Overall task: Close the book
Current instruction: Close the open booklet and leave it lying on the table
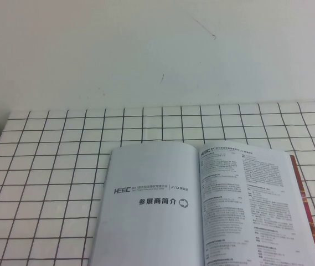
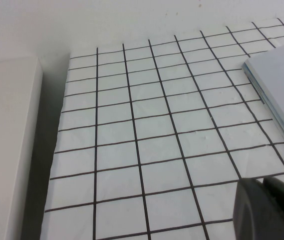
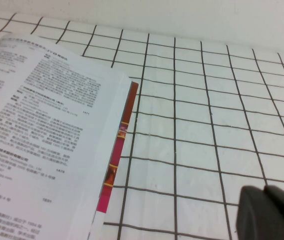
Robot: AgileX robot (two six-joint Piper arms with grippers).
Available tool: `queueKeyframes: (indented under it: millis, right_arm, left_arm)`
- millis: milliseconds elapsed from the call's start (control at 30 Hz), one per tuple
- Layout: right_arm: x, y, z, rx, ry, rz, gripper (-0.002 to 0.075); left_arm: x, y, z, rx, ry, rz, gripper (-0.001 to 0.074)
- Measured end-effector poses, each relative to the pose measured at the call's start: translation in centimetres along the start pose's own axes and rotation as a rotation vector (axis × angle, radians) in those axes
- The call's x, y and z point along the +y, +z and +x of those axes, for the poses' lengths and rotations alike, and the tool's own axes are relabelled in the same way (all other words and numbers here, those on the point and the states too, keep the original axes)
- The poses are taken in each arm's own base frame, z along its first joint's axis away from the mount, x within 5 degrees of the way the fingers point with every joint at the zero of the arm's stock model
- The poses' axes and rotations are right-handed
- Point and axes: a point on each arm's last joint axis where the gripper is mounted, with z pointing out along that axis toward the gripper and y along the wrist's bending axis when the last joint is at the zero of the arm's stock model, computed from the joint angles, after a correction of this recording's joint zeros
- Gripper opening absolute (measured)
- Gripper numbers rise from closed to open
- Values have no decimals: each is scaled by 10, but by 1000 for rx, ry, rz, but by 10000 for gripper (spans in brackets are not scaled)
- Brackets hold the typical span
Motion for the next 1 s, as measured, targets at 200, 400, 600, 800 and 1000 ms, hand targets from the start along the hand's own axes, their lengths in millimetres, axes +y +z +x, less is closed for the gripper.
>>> queueKeyframes:
  millis: [200,400,600,800,1000]
  right_arm:
    - [0,0,0,0,0,0,-3]
    - [0,0,0,1,-71,5,-3]
    - [-1,0,0,-1,-158,14,-3]
    - [-1,0,0,0,-164,16,-3]
    - [-1,1,-1,-23,-144,11,-3]
  left_arm:
    - [0,0,0,1,34,-4,-4]
    - [1,0,0,3,58,-9,-4]
    - [-1,0,0,-2,23,7,-4]
    - [-1,0,0,-5,2,16,-4]
    - [-2,0,-1,-6,-8,20,-4]
